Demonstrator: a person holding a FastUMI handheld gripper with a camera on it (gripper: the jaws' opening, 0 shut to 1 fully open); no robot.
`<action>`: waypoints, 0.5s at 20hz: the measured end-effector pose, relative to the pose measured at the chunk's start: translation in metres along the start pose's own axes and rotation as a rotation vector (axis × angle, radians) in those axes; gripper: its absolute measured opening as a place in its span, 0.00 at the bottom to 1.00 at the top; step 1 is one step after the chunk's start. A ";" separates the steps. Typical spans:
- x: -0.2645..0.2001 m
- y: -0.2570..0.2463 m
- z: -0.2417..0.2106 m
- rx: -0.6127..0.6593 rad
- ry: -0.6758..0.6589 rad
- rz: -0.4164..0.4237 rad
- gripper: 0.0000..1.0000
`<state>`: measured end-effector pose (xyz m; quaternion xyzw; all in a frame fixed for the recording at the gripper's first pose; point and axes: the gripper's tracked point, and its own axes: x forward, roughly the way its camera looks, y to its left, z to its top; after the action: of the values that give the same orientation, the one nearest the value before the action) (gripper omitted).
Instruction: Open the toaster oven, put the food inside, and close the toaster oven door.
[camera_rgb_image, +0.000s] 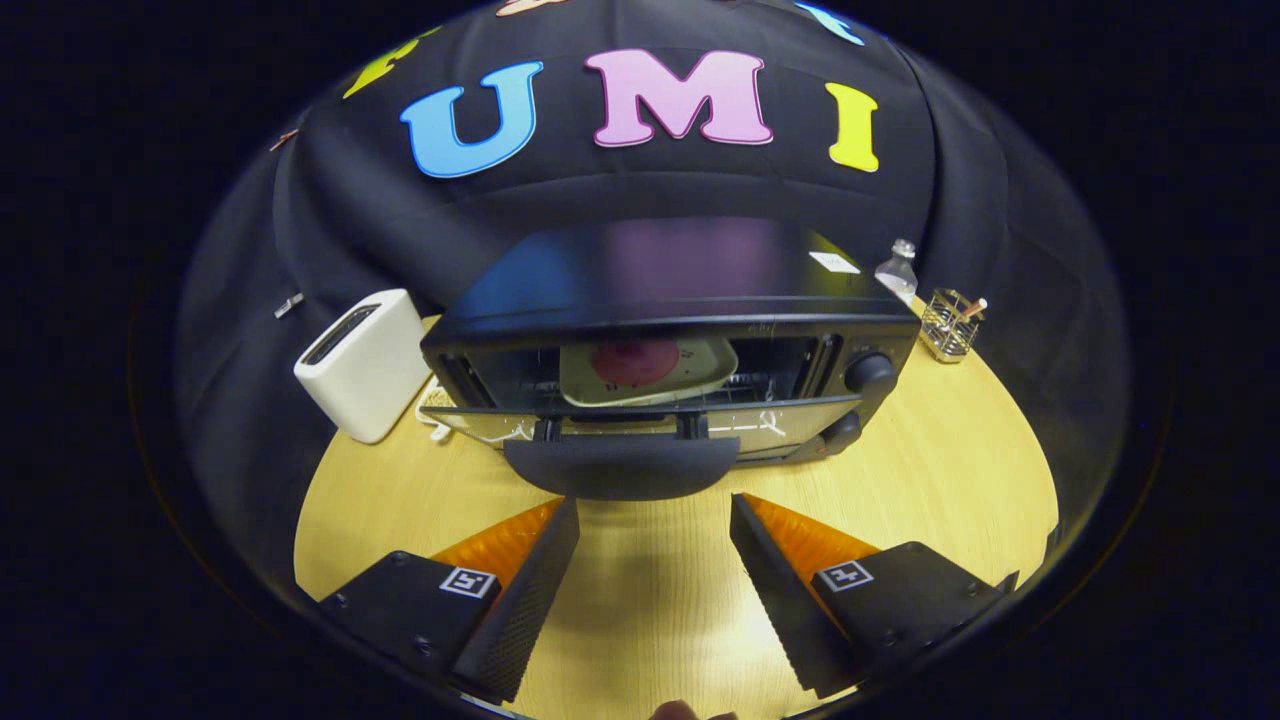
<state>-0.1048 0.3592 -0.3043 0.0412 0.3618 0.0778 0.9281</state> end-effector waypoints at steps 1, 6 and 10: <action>-0.008 -0.002 0.007 0.000 -0.022 0.004 1.00; -0.038 -0.017 0.038 -0.005 -0.118 0.025 1.00; -0.066 -0.043 0.067 -0.016 -0.211 0.023 1.00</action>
<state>-0.1022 0.3040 -0.2164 0.0461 0.2607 0.0867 0.9604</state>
